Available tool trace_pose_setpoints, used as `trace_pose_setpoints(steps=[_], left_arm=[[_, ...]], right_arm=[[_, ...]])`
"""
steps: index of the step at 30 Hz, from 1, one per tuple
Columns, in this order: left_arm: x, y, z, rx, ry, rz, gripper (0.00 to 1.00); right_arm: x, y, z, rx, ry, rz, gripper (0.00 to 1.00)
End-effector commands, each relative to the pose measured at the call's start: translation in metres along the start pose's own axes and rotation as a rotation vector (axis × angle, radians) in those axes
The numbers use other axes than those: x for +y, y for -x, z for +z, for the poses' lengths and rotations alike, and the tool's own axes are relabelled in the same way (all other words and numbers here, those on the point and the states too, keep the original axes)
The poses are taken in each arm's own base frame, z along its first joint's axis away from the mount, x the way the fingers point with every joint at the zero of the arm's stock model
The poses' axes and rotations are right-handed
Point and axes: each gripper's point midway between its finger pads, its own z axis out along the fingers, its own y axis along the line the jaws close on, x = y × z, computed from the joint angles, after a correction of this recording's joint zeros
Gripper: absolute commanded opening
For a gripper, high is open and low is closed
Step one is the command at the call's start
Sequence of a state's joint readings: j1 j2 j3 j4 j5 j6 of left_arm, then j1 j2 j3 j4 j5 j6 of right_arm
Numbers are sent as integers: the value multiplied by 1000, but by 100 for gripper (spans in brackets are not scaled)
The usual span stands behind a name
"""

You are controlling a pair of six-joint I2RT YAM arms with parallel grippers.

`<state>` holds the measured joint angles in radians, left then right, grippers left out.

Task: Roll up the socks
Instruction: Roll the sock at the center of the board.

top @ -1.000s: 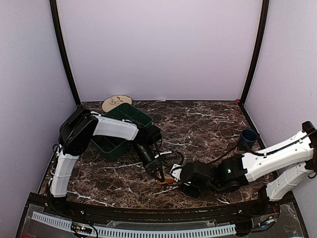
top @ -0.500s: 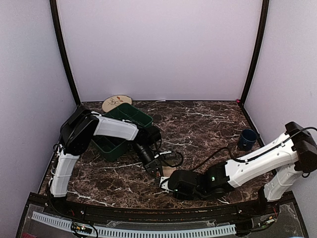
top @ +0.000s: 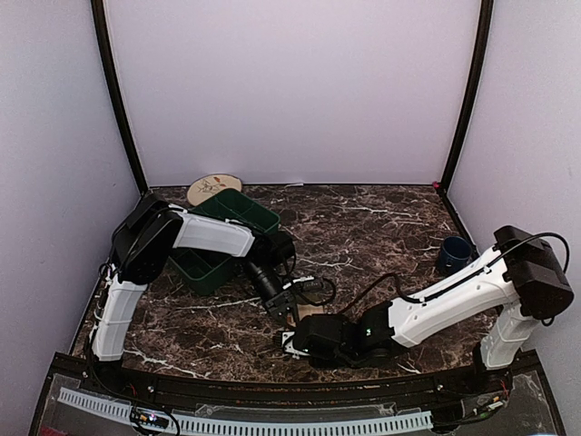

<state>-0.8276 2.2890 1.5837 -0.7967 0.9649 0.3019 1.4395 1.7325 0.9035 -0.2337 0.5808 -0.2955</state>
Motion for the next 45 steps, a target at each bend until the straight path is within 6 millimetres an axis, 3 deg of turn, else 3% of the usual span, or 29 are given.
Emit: trace_pose_setpoints(steps=[1, 9, 20, 23, 27, 30, 33, 38, 45], left_arm=[[31, -25, 11, 86, 88, -70, 0], [32, -25, 10, 84, 88, -72, 0], [33, -22, 6, 77, 96, -72, 0], [34, -22, 5, 76, 99, -73, 0], [34, -21, 4, 74, 102, -71, 0], [35, -21, 2, 73, 107, -70, 0], [35, -21, 1, 71, 107, -71, 0], [36, -20, 1, 69, 113, -67, 0], [37, -21, 0, 70, 120, -78, 0]], right_arm=[[-19, 13, 6, -22, -56, 22, 65], [-28, 7, 18, -5, -46, 42, 64], [-13, 2, 30, 15, 34, 46, 61], [-9, -1, 32, 25, 57, 53, 54], [-5, -10, 33, 52, 91, 74, 31], [-8, -19, 33, 81, 86, 94, 29], [-10, -28, 30, 103, 87, 113, 35], [-8, -32, 32, 117, 117, 127, 35], [1, -30, 31, 108, 185, 148, 15]])
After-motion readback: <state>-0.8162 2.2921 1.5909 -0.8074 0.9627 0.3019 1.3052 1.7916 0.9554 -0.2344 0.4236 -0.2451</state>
